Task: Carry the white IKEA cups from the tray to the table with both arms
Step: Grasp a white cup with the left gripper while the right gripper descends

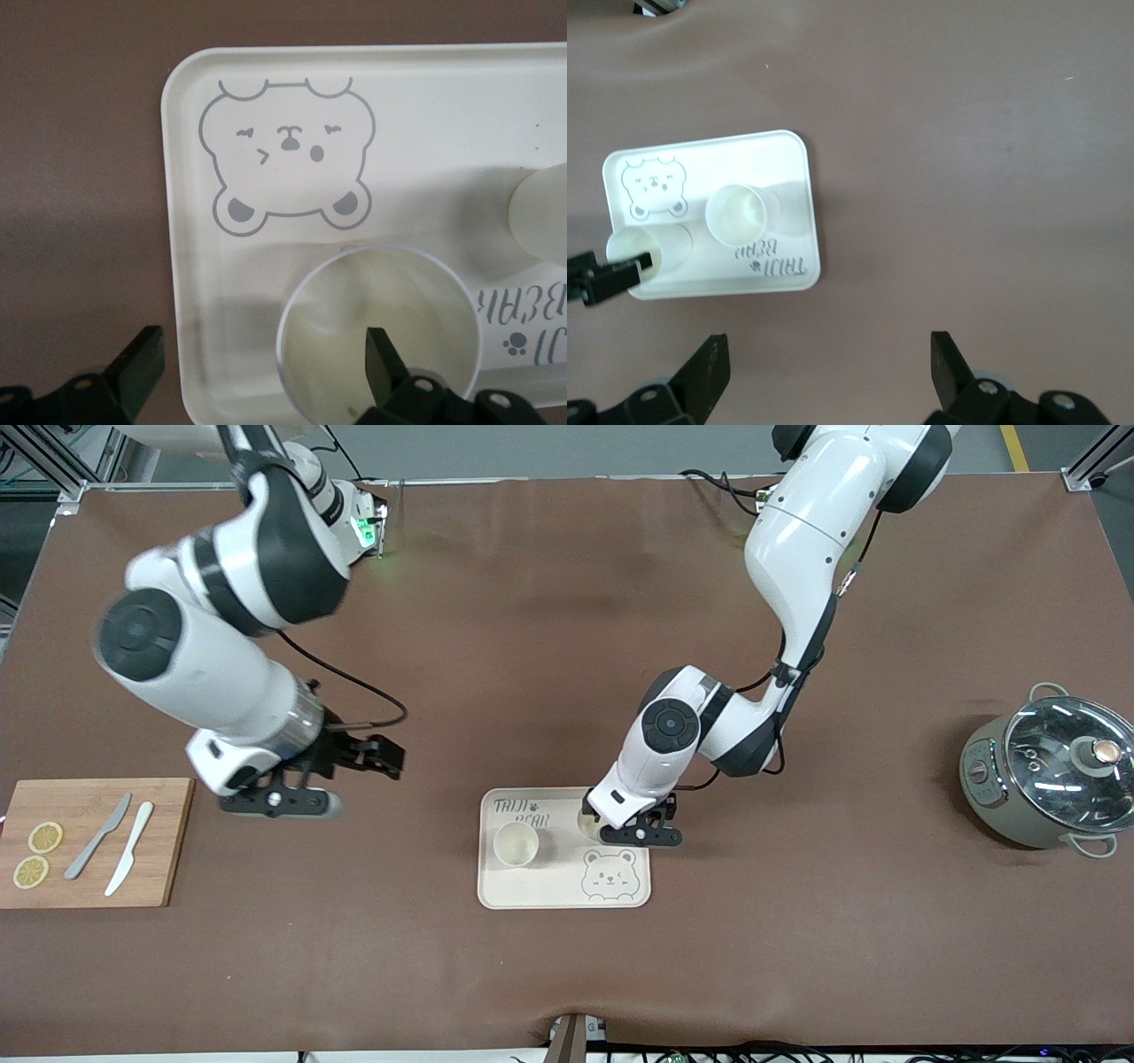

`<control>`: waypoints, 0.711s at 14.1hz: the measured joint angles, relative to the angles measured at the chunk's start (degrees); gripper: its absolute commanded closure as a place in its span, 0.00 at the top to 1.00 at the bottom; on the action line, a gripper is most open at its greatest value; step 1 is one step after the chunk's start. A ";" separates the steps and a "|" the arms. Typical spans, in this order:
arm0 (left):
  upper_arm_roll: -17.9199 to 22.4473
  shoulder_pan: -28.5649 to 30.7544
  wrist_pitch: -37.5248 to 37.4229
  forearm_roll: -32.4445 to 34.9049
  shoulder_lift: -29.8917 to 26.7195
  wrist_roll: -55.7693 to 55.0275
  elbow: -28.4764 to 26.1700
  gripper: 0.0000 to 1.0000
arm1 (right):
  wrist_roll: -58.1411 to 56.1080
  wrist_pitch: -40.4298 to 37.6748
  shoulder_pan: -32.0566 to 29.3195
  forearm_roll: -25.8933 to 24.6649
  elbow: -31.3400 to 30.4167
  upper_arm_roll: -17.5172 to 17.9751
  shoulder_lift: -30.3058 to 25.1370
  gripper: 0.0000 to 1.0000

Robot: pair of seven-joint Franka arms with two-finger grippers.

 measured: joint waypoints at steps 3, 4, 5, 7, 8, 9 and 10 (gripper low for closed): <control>0.02 -0.01 0.00 0.01 0.62 -0.09 0.01 1.00 | 2.78 6.47 2.09 0.02 -0.05 0.01 4.48 1.00; 0.02 -0.02 0.01 0.01 0.82 -0.10 0.01 1.00 | 3.08 8.79 2.45 0.02 -0.06 0.00 6.01 1.00; 0.02 -0.04 0.17 0.01 0.97 -0.12 0.02 0.53 | 3.17 10.93 2.62 0.02 -0.06 -0.01 7.55 1.00; 0.02 -0.16 0.94 0.01 1.21 -2.40 0.02 0.00 | 3.18 14.04 2.71 0.07 -0.05 -0.04 10.32 1.00; 0.02 -0.24 1.09 0.10 1.24 -3.74 0.02 0.00 | 3.18 15.69 2.87 0.13 -0.05 -0.02 11.53 1.00; 0.02 -0.32 1.10 0.12 1.26 -4.47 0.02 0.00 | 3.20 17.58 3.27 0.19 -0.06 0.00 12.61 1.00; 0.02 -0.38 1.11 0.12 1.26 -4.77 0.02 0.00 | 3.32 19.64 3.88 0.25 -0.06 0.01 13.56 1.00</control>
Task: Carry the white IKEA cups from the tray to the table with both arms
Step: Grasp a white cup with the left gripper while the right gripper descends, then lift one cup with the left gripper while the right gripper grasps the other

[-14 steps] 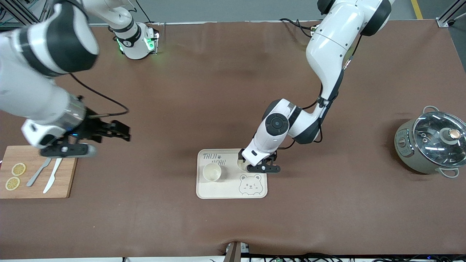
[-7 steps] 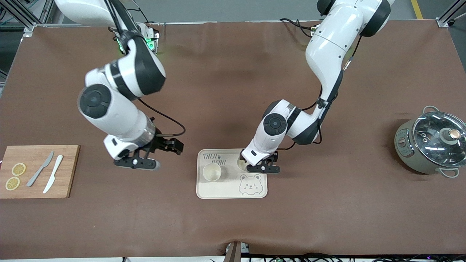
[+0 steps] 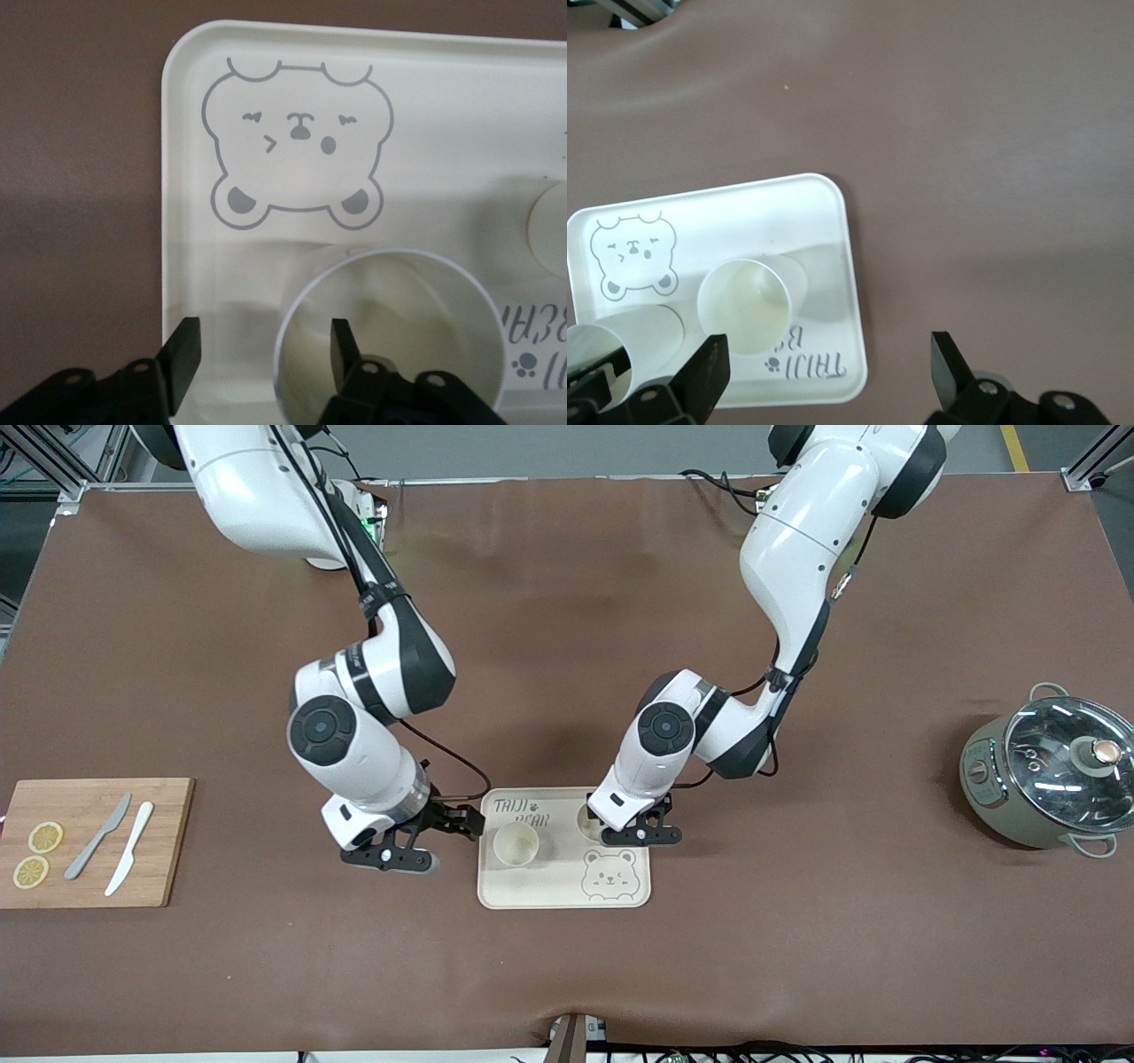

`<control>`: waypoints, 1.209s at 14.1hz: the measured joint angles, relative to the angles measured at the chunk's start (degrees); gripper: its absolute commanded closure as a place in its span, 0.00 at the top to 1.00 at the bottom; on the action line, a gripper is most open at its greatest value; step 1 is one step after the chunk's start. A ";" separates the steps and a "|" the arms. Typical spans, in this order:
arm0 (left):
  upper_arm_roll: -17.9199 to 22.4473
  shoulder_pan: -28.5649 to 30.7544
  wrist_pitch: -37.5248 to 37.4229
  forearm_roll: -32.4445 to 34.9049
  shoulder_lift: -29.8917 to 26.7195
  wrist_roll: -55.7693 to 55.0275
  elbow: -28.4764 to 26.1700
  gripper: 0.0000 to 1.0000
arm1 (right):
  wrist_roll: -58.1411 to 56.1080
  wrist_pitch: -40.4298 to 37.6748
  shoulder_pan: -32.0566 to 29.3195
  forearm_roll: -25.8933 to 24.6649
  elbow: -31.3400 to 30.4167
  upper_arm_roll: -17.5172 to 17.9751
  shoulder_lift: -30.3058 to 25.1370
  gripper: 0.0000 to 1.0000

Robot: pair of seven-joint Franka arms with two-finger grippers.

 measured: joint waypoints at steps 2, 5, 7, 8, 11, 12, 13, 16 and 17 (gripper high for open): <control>0.00 -0.02 0.04 0.00 0.00 -0.29 0.01 0.00 | 0.79 3.41 1.01 0.11 0.02 0.00 1.51 1.00; 0.02 -0.01 0.20 0.00 0.00 -0.61 0.27 0.00 | 1.38 4.89 1.64 0.12 0.02 -0.01 3.35 1.00; 0.16 0.09 0.19 0.00 -0.12 -0.77 0.78 0.00 | 1.38 6.56 1.99 0.12 0.01 -0.02 4.64 1.00; 0.30 0.24 -0.43 0.00 -0.39 -0.84 1.01 0.00 | 1.38 7.30 2.06 0.12 0.02 -0.02 5.27 1.00; 2.19 0.46 -9.63 0.00 -3.19 -0.84 2.38 0.00 | 1.37 8.43 2.06 0.11 0.04 -0.13 7.01 1.00; 2.89 0.80 -13.95 0.00 -5.21 -0.84 2.74 0.00 | 1.36 8.67 2.07 0.09 0.04 -0.14 7.53 1.00; 3.06 1.82 -18.77 0.00 -7.85 -0.35 2.87 0.00 | 1.36 8.85 2.07 0.07 0.04 -0.15 8.03 1.00; 1.24 7.75 -29.31 0.00 -15.82 7.74 0.86 0.00 | 1.34 9.49 2.13 0.07 0.06 -0.14 9.25 1.00; 0.64 9.65 -30.45 0.00 -18.08 9.37 -1.25 0.00 | 1.34 10.04 2.24 0.07 0.05 -0.13 9.66 1.00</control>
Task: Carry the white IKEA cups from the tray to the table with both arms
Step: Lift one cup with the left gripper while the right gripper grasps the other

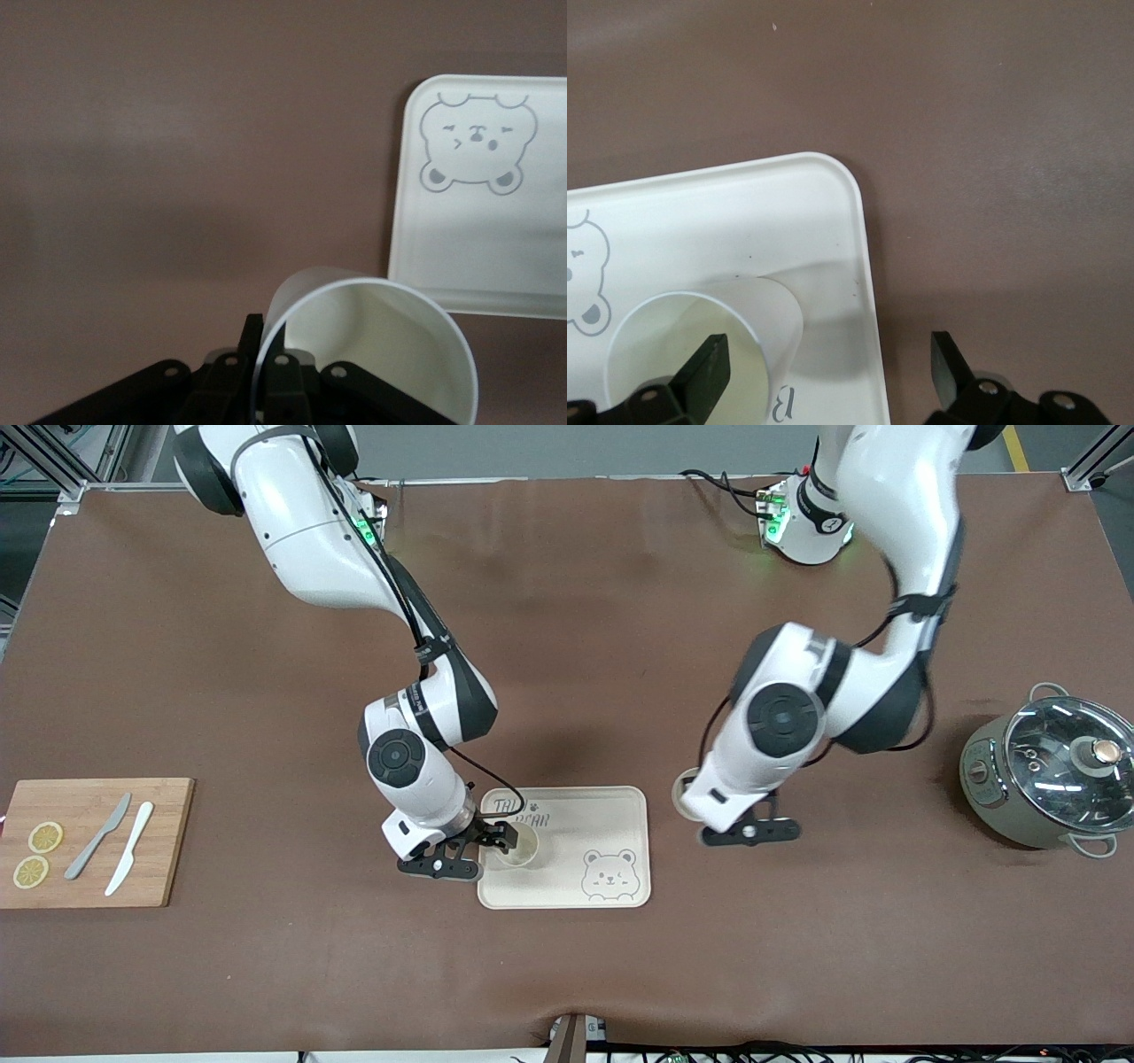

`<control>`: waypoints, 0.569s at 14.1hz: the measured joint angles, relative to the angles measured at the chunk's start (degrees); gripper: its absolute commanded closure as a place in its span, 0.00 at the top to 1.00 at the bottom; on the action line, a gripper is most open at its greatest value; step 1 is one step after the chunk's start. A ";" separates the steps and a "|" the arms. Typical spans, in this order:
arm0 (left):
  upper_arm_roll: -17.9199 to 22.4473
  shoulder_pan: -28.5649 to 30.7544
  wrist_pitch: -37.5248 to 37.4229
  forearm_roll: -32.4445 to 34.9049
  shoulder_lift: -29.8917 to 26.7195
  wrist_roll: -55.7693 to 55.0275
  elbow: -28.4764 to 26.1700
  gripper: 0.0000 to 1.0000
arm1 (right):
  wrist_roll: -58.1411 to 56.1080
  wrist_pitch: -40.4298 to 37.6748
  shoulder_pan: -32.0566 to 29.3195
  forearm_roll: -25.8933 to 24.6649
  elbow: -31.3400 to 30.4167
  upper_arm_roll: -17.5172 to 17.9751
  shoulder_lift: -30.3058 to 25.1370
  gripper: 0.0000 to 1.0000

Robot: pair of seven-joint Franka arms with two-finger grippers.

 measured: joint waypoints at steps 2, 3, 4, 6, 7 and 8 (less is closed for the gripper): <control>-0.35 2.50 -0.37 0.00 -3.82 1.36 -5.19 0.00 | 0.00 1.38 0.38 0.00 0.01 0.01 0.82 1.00; -0.38 3.35 -0.37 0.00 -5.44 1.64 -7.79 0.00 | 0.00 1.75 0.59 0.00 0.01 0.01 1.17 1.00; -0.41 3.92 -0.37 0.00 -6.79 1.99 -10.16 0.00 | 0.00 2.07 0.76 0.00 0.01 0.01 1.38 1.00; -0.43 4.71 -0.07 0.12 -8.72 2.76 -14.32 0.00 | 0.00 2.37 0.96 0.00 0.02 0.01 1.47 1.00; -0.46 5.22 1.08 0.38 -9.57 3.55 -16.35 0.00 | 0.00 2.40 0.97 0.00 0.03 0.00 1.47 1.00; -0.47 6.09 3.57 0.51 -10.59 4.67 -18.85 0.00 | 0.00 2.47 0.97 0.00 0.04 -0.01 1.47 1.00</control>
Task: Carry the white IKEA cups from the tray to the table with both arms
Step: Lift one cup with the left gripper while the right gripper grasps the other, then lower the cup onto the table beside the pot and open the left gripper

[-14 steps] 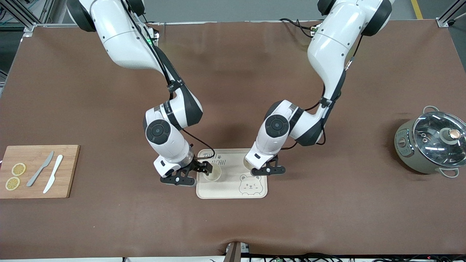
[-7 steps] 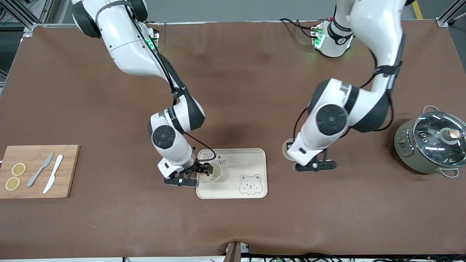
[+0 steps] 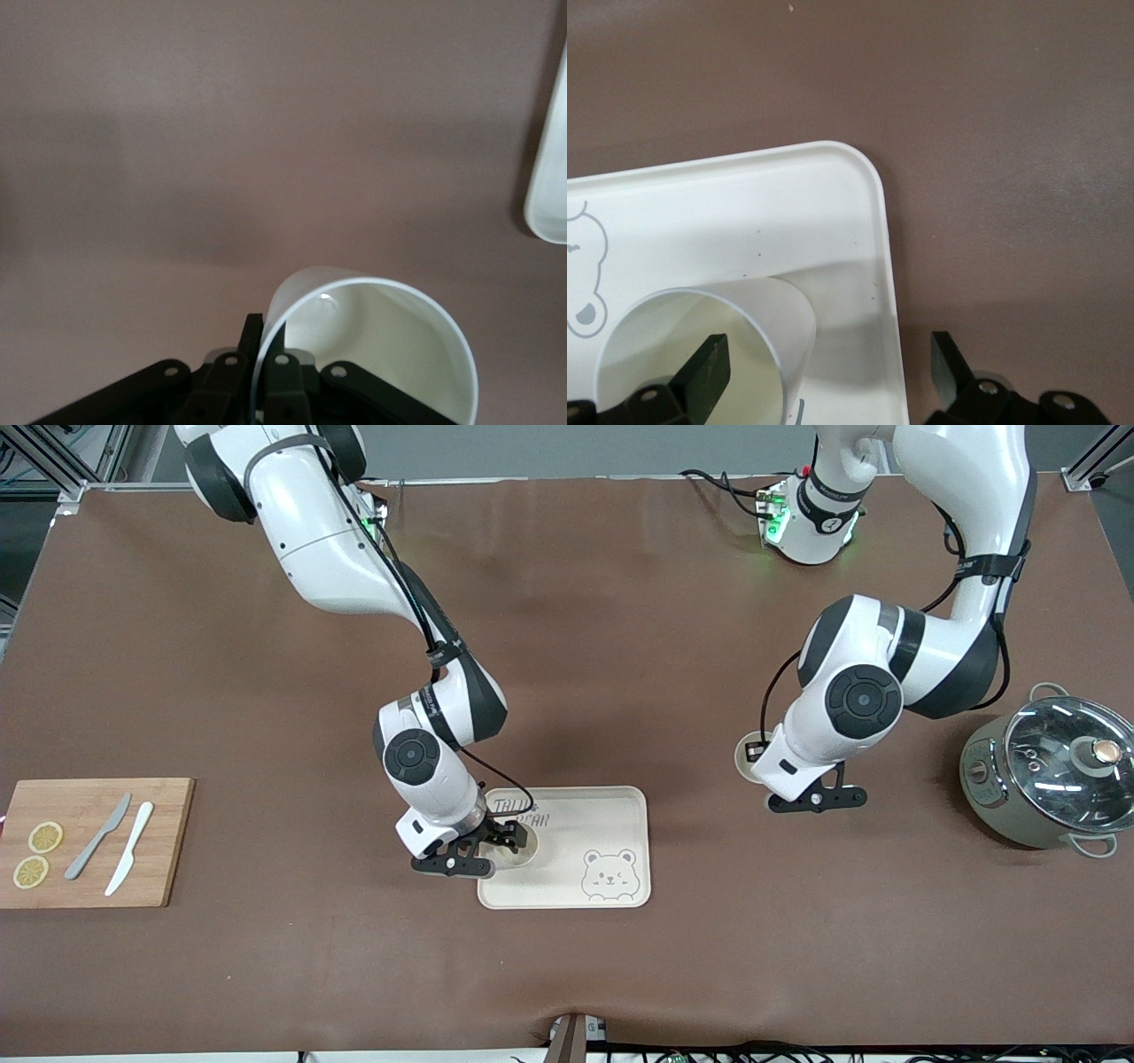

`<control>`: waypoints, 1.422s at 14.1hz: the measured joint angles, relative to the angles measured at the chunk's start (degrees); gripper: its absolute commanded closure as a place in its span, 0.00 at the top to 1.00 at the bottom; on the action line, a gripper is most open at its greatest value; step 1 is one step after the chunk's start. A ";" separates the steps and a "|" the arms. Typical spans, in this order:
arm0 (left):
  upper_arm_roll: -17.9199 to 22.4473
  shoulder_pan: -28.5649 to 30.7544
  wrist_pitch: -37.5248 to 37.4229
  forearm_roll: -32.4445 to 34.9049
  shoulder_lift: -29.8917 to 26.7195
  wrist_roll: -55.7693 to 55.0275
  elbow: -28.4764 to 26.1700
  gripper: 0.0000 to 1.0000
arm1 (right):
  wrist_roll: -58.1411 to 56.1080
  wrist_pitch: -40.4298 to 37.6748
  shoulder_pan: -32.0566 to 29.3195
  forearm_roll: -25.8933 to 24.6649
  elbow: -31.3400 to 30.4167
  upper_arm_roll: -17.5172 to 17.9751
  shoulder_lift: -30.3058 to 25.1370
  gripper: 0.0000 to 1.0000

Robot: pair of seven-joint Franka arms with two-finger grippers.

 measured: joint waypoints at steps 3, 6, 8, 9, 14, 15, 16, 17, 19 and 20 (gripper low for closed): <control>-0.03 3.01 13.79 0.04 -3.53 2.45 -11.00 0.00 | 0.00 1.63 0.01 0.00 0.00 -0.01 0.00 1.00; -0.11 5.51 25.84 0.09 -6.50 6.19 -22.61 0.00 | 0.00 2.03 0.15 0.00 0.00 -0.01 0.13 1.00; -0.15 8.19 30.80 0.09 -7.99 10.33 -27.83 0.00 | 0.00 2.07 0.24 0.00 0.00 -0.01 0.23 1.00; -0.18 9.59 32.91 0.09 -8.40 12.33 -29.82 0.00 | 0.00 2.07 0.26 0.00 0.00 -0.01 0.31 1.00; -0.41 14.42 45.00 0.09 -7.95 16.68 -37.42 0.00 | -0.45 1.81 0.43 0.00 -0.02 0.00 0.69 1.00; -0.57 14.41 46.19 0.00 -7.55 16.67 -37.72 0.00 | -0.49 1.27 0.43 0.00 -0.01 0.00 0.70 1.00; -1.04 14.43 47.06 -0.32 -7.13 16.63 -37.75 0.00 | -0.50 0.64 0.44 0.00 -0.01 0.00 0.70 1.00; -1.83 14.42 47.95 -1.31 -6.74 16.58 -37.75 0.00 | -0.52 0.27 0.44 0.00 -0.01 0.00 0.70 1.00; -3.42 14.39 49.76 -3.87 -6.04 16.57 -37.75 0.00 | -0.53 0.11 0.47 0.00 -0.01 0.01 0.70 0.84; -3.95 14.39 50.22 -4.59 -5.63 16.57 -37.75 0.00 | -0.55 0.06 0.50 0.00 0.00 0.03 0.70 0.72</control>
